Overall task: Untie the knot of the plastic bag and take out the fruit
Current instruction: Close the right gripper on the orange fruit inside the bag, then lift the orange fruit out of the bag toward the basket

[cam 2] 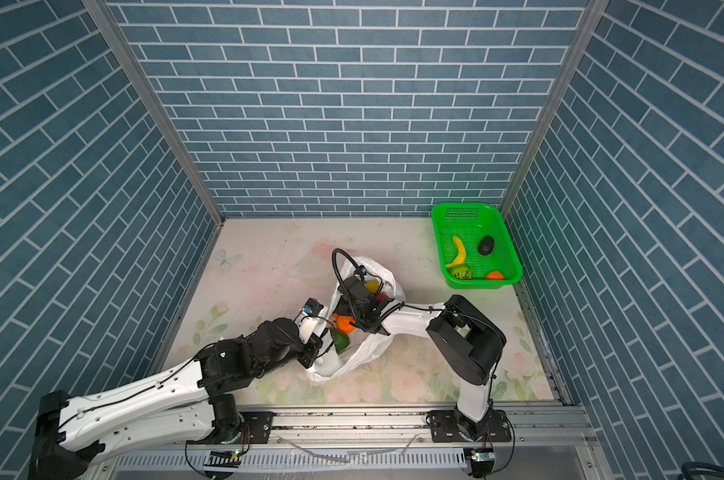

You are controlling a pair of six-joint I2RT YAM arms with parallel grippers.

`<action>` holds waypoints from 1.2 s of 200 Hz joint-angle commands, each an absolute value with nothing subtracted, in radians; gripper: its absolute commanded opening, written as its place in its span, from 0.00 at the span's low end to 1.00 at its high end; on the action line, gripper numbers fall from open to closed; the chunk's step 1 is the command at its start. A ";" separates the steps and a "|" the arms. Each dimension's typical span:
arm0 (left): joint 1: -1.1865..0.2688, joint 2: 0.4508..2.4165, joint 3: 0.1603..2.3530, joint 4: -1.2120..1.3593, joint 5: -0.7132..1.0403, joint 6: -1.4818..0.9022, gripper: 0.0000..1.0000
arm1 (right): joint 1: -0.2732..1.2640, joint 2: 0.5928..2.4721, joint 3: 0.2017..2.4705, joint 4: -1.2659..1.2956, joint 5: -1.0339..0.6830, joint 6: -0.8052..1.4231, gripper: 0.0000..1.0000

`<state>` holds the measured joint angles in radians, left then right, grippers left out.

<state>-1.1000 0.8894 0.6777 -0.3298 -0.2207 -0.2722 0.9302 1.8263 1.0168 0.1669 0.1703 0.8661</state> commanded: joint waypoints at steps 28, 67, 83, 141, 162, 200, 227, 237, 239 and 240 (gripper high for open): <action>-1.103 0.870 0.656 -0.330 -0.227 -0.264 0.00 | 0.931 1.897 1.096 0.103 0.152 0.903 0.92; -1.103 0.867 0.657 -0.330 -0.233 -0.267 0.00 | 0.930 1.875 1.073 0.097 0.186 0.911 0.79; -1.103 0.868 0.657 -0.325 -0.229 -0.268 0.00 | 0.930 1.847 1.051 0.094 0.198 0.910 0.73; -1.103 0.893 0.670 -0.283 -0.231 -0.267 0.00 | 0.931 1.678 0.929 0.060 0.143 0.904 0.62; -1.103 0.902 0.675 -0.260 -0.231 -0.271 0.00 | 0.932 1.606 0.872 0.045 0.094 0.893 0.62; -1.103 0.917 0.687 -0.231 -0.233 -0.269 0.00 | 0.949 1.481 0.822 -0.044 0.079 0.868 0.62; -1.103 0.931 0.693 -0.221 -0.225 -0.263 0.00 | 0.964 1.420 0.838 -0.113 0.081 0.825 0.63; -1.103 0.934 0.694 -0.218 -0.221 -0.261 0.00 | 0.967 1.406 0.850 -0.139 0.078 0.810 0.63; -1.103 0.935 0.694 -0.217 -0.220 -0.261 0.00 | 0.967 1.403 0.853 -0.143 0.079 0.806 0.63; -1.103 0.936 0.694 -0.216 -0.220 -0.261 0.00 | 0.968 1.402 0.854 -0.147 0.079 0.805 0.63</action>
